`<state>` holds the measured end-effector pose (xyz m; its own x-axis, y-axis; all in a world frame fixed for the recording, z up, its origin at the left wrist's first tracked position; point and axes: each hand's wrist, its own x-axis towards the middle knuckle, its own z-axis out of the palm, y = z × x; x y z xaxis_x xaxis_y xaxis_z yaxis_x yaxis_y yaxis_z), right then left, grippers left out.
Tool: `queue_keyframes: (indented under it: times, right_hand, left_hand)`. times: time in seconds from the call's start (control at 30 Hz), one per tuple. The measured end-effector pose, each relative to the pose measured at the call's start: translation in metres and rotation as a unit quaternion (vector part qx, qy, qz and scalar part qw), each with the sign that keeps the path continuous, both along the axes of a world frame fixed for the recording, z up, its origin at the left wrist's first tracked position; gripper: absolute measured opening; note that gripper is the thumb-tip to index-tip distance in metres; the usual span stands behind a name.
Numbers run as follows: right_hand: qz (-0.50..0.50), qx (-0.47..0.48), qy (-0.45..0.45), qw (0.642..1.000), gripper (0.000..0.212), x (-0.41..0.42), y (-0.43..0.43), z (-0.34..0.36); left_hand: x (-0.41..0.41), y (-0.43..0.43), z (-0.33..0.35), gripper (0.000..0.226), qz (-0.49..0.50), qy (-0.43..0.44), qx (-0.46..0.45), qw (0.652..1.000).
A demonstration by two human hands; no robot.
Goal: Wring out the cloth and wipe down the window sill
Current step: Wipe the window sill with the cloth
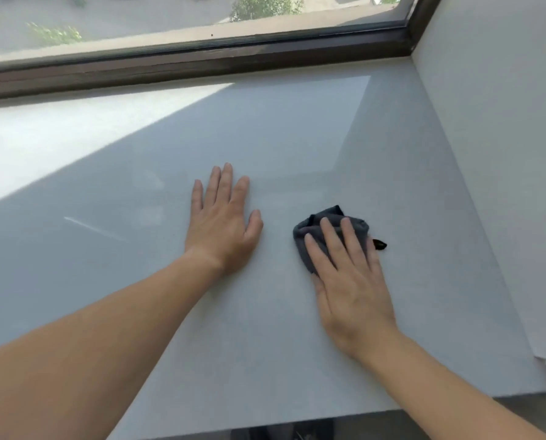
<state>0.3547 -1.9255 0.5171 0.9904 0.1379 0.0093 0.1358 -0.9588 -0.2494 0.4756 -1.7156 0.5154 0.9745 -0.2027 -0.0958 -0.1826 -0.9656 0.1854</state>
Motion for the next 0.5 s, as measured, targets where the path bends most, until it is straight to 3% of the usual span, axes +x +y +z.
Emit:
queue_keyframes:
  times: [0.1,0.23,0.3,0.4,0.5]
  right_hand:
    - [0.093,-0.006,0.007,0.996,0.061,-0.032,-0.013,-0.003]
    - [-0.087,-0.007,0.027,0.996,0.056,-0.023,-0.056,0.005]
    - [-0.134,-0.013,0.02,0.991,0.058,-0.031,-0.045,0.006]
    - [-0.002,-0.016,-0.003,1.0,0.06,-0.074,-0.01,0.001]
    - [0.114,-0.014,0.009,0.993,0.065,-0.106,-0.015,0.0]
  left_hand:
    - [0.005,0.0,0.002,0.079,0.001,0.019,-0.005,1.0]
    - [0.01,-0.002,0.015,0.082,-0.01,0.082,-0.032,0.996]
    - [-0.001,-0.004,0.017,0.073,-0.012,0.053,-0.032,0.998]
    - [-0.036,-0.019,0.018,0.06,-0.016,-0.008,-0.072,0.997]
    - [-0.078,-0.037,0.016,0.056,-0.057,-0.011,-0.087,0.995]
